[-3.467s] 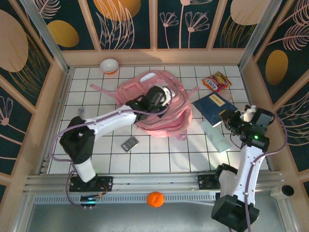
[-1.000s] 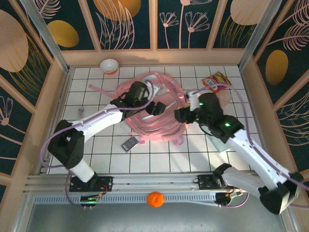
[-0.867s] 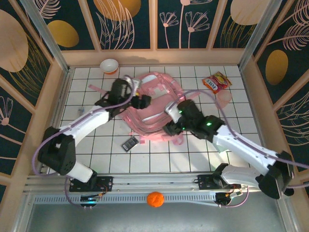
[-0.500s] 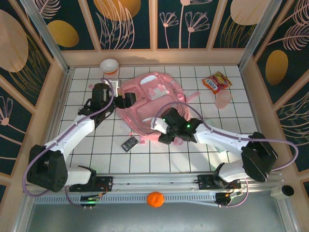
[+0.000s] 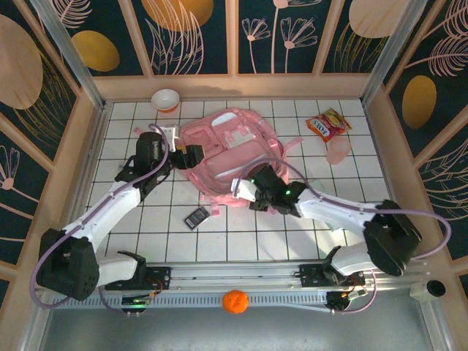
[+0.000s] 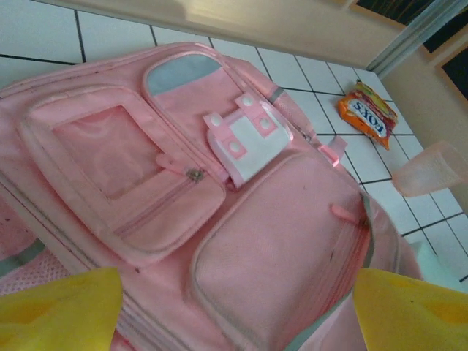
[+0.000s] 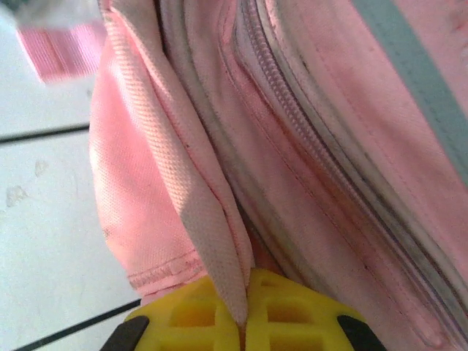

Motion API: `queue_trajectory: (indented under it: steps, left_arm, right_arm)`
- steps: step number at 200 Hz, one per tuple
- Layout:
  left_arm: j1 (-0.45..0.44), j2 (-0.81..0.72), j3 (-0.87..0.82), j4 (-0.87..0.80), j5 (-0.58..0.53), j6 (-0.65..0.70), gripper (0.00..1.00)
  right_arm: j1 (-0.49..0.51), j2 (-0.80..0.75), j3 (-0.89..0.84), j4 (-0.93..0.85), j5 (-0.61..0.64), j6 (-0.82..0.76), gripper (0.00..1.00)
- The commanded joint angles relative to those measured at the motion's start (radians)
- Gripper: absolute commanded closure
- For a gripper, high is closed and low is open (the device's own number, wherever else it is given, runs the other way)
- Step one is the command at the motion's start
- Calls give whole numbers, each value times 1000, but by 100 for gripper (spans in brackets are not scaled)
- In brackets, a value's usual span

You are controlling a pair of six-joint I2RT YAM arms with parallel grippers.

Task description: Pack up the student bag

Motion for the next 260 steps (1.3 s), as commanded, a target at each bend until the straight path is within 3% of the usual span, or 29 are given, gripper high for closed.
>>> queue_trajectory:
  steps: [1, 40, 67, 115, 166, 213, 260]
  left_arm:
    - [5, -47, -52, 59, 106, 49, 20]
    - [5, -129, -168, 176, 254, 181, 23]
    - [4, -163, -231, 217, 246, 279, 24]
    - [2, -59, -258, 269, 290, 297, 31]
    - [-18, 12, -242, 294, 362, 365, 30]
    - [-67, 57, -254, 321, 374, 384, 35]
    - [-90, 19, -258, 353, 352, 334, 79]
  right_arm:
    - [-84, -121, 167, -47, -158, -22, 100]
    - [-178, -101, 346, -163, -248, -60, 100]
    - [-200, -84, 394, -180, -275, -70, 100]
    - [-211, -80, 420, -177, -297, -63, 100]
    - [-219, -70, 429, -161, -298, -32, 100]
    - [-224, -56, 446, -153, -294, 2, 100]
    - [-227, -45, 440, -152, -263, 34, 100]
